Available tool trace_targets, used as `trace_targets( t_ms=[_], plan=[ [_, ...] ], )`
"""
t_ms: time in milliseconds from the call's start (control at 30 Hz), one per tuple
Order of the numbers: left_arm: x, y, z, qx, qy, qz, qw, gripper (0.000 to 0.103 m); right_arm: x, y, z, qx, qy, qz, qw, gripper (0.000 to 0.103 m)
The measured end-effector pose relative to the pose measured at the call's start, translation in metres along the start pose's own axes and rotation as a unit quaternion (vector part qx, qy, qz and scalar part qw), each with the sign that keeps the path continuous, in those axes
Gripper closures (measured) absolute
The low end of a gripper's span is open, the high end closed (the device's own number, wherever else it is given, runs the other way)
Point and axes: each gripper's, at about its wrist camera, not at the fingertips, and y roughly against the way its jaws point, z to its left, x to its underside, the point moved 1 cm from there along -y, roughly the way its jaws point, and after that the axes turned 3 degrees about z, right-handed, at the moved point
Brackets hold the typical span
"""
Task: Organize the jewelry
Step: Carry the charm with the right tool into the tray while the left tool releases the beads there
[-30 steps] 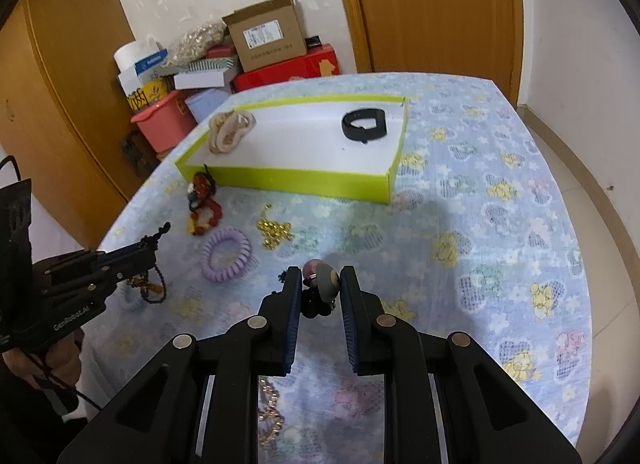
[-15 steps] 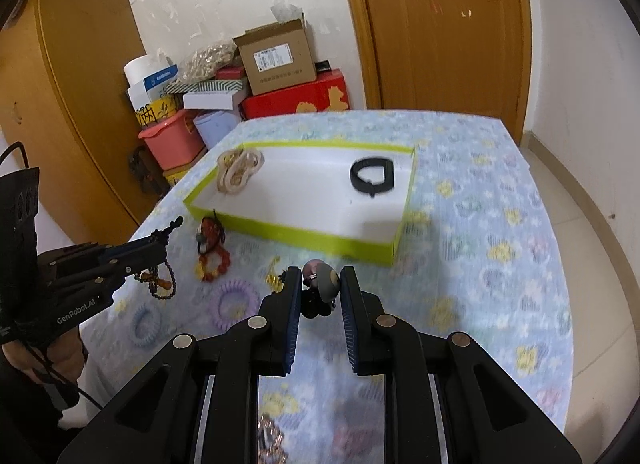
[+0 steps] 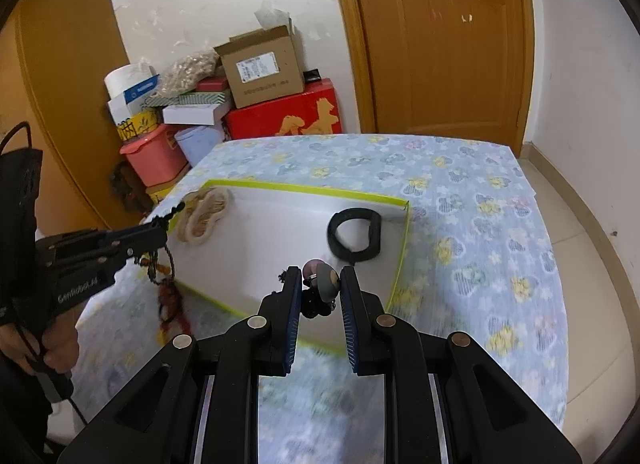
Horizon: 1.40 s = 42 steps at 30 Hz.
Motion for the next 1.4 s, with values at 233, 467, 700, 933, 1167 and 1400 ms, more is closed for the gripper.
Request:
trace_targets(
  t_ms=[233,467,700,933,1167,1400],
  plan=[
    [-0.024,-0.039,0.007,-0.009,0.002,0.018,0.9998,0.09,-0.002,-0.036,-0.011,0.008,-0.003,0.035,0.999,0.083],
    [-0.033,-0.074,0.011,-0.027,0.004,0.041,0.9988,0.09,0.001,-0.059,-0.016,0.024,0.002,0.061,0.998,0.083],
    [-0.037,-0.094,0.011,-0.042,-0.006,0.051,0.9978,0.09,0.0,-0.067,-0.017,0.03,0.01,0.069,0.997,0.083],
    [-0.039,-0.106,0.011,-0.042,-0.007,0.056,0.9975,0.088,-0.001,-0.072,-0.015,0.03,0.014,0.074,0.997,0.08],
    [-0.04,-0.102,0.006,-0.02,-0.014,0.047,0.9986,0.078,-0.002,-0.066,-0.012,0.019,0.016,0.066,0.997,0.062],
    [-0.041,-0.076,0.008,-0.007,-0.003,0.026,0.9996,0.076,-0.003,-0.044,-0.004,0.016,0.02,0.044,0.999,0.056]
  ],
)
